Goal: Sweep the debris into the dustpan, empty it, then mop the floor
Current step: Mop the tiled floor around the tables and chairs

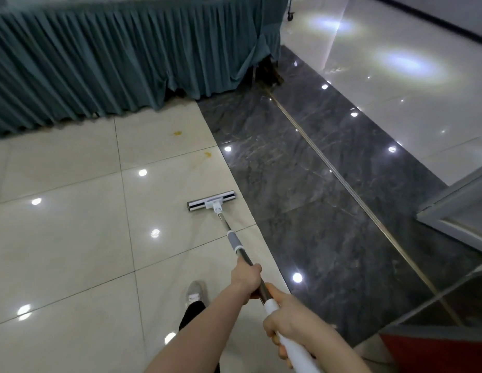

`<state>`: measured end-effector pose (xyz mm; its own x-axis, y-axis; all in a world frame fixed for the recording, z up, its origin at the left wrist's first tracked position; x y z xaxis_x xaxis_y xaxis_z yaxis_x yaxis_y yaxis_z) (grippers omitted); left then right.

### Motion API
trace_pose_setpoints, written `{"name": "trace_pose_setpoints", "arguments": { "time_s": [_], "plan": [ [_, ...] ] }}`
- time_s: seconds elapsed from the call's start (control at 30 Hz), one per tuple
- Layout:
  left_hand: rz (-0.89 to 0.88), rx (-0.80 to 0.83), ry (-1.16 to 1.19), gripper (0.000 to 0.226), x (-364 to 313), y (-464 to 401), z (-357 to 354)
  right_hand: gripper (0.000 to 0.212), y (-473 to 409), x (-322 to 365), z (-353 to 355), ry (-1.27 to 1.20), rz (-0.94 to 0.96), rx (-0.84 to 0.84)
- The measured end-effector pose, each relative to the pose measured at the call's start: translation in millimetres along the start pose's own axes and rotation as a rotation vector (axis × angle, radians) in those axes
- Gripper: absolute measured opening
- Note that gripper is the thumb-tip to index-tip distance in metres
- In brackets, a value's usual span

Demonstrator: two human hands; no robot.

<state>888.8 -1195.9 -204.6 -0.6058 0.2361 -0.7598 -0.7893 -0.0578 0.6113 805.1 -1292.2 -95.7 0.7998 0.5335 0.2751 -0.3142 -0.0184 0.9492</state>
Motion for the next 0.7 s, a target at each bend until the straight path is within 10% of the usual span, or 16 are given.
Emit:
{"name": "trace_pose_setpoints", "arguments": {
  "time_s": [0.3,0.7],
  "plan": [
    [-0.052,-0.047,-0.056,0.043,-31,-100,55,0.089,-67,97,2,0.012,0.029,-0.025],
    [-0.006,-0.095,0.152,0.032,-186,-338,175,0.087,-155,394,83,0.107,0.012,-0.016]
  ]
}}
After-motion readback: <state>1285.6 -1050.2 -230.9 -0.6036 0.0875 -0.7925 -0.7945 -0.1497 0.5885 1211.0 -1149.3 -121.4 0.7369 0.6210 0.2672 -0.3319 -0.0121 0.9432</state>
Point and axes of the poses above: each hand's wrist, its own y-axis away from the middle knuckle, its own z-axis out of the back of the hand, x = y × z, the point moved 9 cm from there along -y, towards the middle knuckle, and after that the axes turned 13 degrees about -z, right-handed, at the moved point
